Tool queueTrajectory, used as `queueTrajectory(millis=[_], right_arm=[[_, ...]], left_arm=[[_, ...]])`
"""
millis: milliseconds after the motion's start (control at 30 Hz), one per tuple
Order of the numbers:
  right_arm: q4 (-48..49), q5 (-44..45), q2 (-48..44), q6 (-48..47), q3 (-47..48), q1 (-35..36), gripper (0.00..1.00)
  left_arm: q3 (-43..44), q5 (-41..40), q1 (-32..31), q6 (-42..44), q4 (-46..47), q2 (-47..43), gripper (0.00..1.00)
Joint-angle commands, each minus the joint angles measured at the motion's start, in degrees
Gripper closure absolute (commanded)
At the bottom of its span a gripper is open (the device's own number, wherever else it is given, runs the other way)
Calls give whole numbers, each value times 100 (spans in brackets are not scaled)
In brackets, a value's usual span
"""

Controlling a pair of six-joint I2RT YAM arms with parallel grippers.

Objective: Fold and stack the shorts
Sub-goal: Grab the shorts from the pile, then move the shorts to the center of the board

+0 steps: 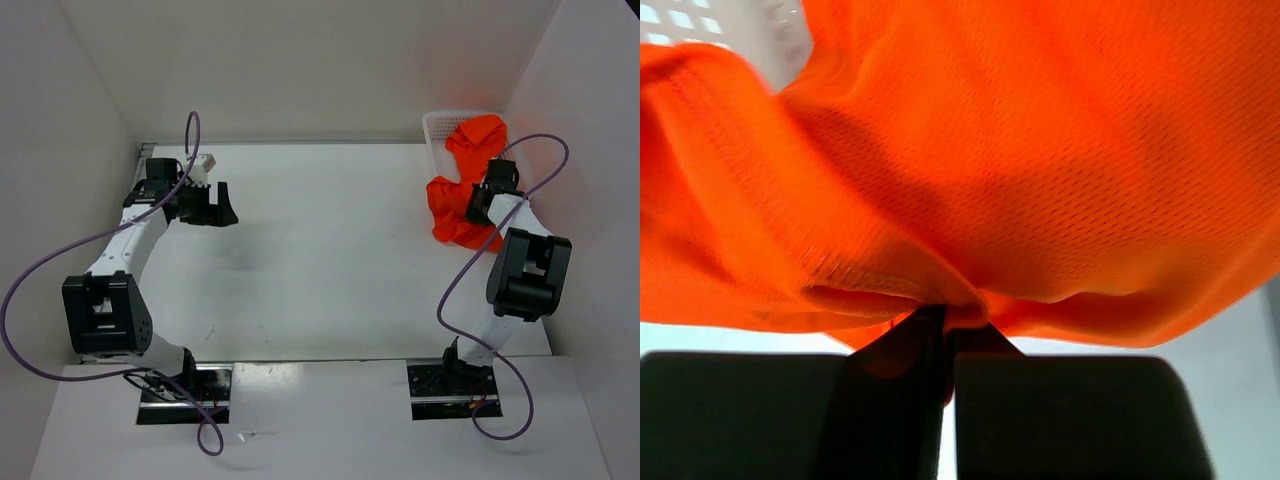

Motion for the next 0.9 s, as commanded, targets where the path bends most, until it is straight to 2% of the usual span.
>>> queueTrajectory(millis=[0, 133, 267, 400, 533, 567, 700, 800, 867], right_arm=[[468, 492, 34, -13, 344, -31, 100], [328, 186, -580, -390, 617, 30, 100], [380, 238, -1599, -847, 854, 469, 100], [564, 546, -2163, -1085, 1872, 786, 100], [801, 721, -1857, -1427, 3277, 1163, 100], [854, 800, -1743, -1532, 3907, 1295, 100], [1013, 862, -1110, -2095, 5483, 2268, 100], [742, 521, -601, -2210, 6801, 2901, 100], [338, 72, -117, -1877, 7970, 3132, 100]], left_arm=[[35, 228, -19, 23, 131, -361, 0], [-18, 281, -19, 23, 131, -423, 0], [-18, 281, -19, 23, 131, -485, 0], [210, 281, -19, 23, 262, -424, 0], [553, 281, -19, 23, 377, -283, 0], [710, 281, -19, 23, 377, -213, 0], [1123, 281, -19, 23, 552, -20, 0], [1344, 281, -19, 23, 553, -19, 0], [1520, 228, -19, 23, 553, -19, 0]])
